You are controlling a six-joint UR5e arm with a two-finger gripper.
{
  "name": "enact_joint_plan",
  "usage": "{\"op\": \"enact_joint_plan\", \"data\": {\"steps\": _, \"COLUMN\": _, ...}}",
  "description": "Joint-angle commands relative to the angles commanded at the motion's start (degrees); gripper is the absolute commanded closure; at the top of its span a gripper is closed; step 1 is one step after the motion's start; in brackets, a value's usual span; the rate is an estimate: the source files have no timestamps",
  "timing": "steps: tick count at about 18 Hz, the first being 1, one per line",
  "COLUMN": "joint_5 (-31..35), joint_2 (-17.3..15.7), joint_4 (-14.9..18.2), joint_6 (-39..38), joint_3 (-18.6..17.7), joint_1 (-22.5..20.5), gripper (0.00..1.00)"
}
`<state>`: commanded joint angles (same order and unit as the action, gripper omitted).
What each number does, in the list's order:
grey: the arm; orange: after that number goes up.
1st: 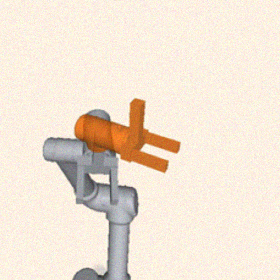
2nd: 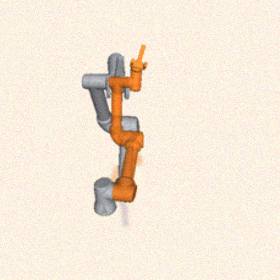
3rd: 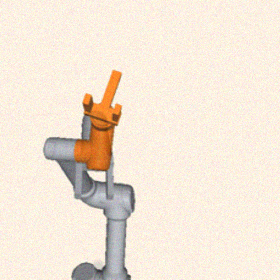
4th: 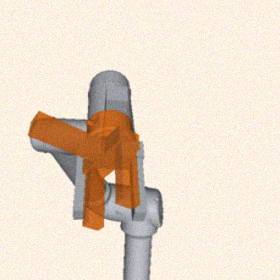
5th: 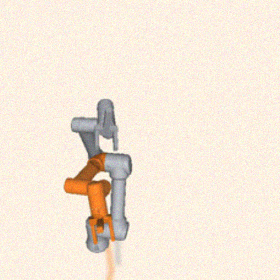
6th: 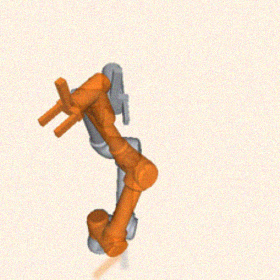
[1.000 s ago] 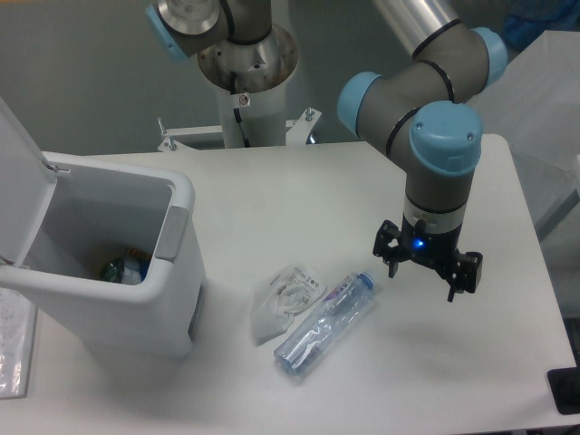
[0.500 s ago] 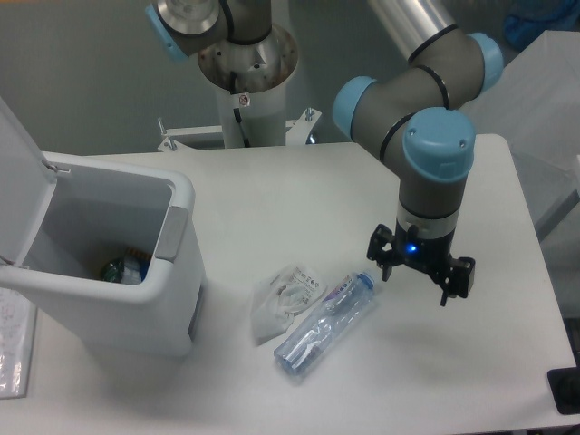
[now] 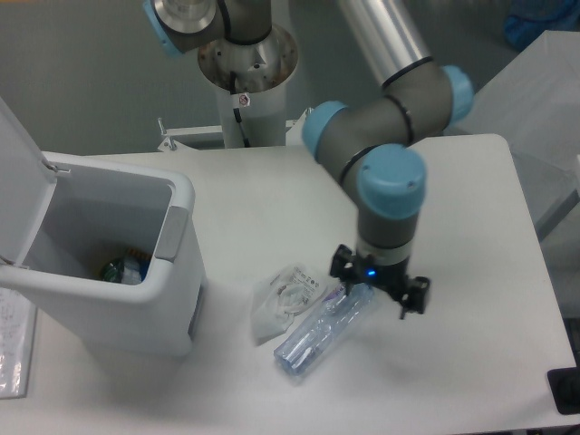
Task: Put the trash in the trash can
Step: 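Move the gripper over the crumpled clear plastic wrapper, then lower the gripper and close it on the plastic wrapper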
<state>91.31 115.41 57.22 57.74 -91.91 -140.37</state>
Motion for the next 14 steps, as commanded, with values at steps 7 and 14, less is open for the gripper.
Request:
{"op": "enact_joint_plan", "data": {"steps": 7, "joint_5": 0.8, "joint_2": -1.77, "joint_4": -0.7, "joint_6": 2.11, "joint_3": -7.4, "joint_1": 4.57, "gripper": 0.0}}
{"op": "enact_joint_plan", "data": {"steps": 14, "joint_5": 0.89, "joint_2": 0.16, "joint_4": -1.67, "joint_6": 1.67, "joint_3": -8.54, "joint_1": 6.33, "gripper": 0.0}}
